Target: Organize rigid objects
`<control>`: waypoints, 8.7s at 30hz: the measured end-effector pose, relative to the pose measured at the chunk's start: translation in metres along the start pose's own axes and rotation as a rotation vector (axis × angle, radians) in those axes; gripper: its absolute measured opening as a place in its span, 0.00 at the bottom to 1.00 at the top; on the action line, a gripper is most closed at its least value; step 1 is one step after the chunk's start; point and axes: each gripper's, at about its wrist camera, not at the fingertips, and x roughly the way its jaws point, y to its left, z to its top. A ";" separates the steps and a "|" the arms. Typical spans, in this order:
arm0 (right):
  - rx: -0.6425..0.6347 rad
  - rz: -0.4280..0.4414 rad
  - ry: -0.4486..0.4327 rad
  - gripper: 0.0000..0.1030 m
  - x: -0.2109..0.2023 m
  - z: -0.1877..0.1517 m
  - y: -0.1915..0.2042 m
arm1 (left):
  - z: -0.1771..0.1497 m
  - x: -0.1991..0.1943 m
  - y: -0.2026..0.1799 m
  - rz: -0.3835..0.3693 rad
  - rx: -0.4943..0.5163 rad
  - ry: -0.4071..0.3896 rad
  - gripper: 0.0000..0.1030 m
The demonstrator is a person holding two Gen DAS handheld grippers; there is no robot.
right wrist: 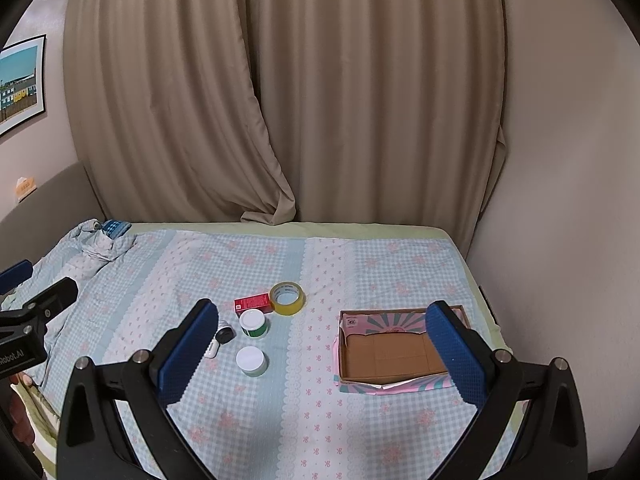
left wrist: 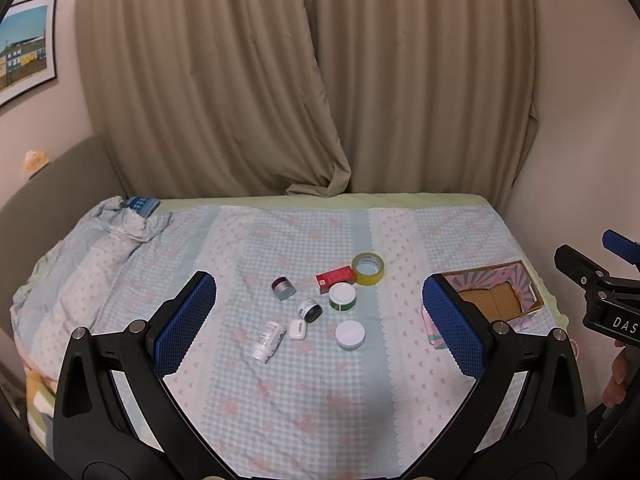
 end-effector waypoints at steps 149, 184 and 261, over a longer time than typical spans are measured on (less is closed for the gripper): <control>0.286 0.039 0.611 0.65 0.307 -0.085 0.138 | -0.072 0.346 0.108 -0.385 0.165 0.563 0.46; 0.064 0.103 0.715 0.65 0.356 -0.092 -0.305 | -0.100 0.439 -0.403 -0.431 0.312 0.748 0.46; -0.093 0.063 0.502 1.00 0.172 -0.063 -0.132 | -0.066 0.209 -0.067 -0.282 0.075 0.509 1.00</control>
